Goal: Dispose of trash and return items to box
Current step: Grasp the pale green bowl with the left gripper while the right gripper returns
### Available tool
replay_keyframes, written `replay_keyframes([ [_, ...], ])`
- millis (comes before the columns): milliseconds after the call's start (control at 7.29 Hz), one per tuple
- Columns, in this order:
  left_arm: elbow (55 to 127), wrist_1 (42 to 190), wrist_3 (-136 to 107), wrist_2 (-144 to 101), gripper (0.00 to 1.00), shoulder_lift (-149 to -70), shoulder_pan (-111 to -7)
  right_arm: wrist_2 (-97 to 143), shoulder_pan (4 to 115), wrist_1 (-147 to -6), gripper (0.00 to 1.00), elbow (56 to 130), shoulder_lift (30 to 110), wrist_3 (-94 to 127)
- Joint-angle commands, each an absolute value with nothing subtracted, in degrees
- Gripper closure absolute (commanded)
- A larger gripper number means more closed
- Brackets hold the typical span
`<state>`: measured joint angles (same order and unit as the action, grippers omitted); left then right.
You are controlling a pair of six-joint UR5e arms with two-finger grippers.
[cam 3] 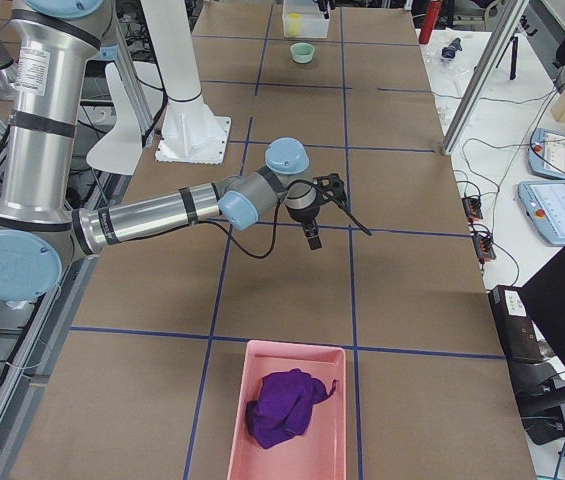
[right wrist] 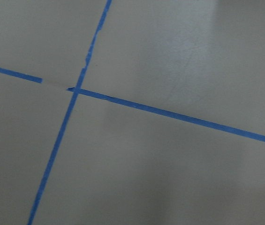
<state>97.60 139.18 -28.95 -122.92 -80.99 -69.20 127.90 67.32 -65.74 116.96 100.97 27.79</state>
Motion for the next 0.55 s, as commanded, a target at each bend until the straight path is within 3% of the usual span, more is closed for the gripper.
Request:
replay_keyframes([
  [0,91.06,153.51,-41.96,-116.05,0.15,-77.89,-59.2,126.22,65.04,-65.57,0.0,118.21,100.9,29.71],
  [275,90.44,155.56,-42.45,-115.31,0.28,-74.9,-57.48,126.12,65.13,-65.48,0.0,118.04,100.99,29.71],
  [412,89.74,155.65,-42.45,-115.31,0.42,-74.71,-56.78,126.12,65.13,-65.48,0.0,118.04,100.9,29.71],
])
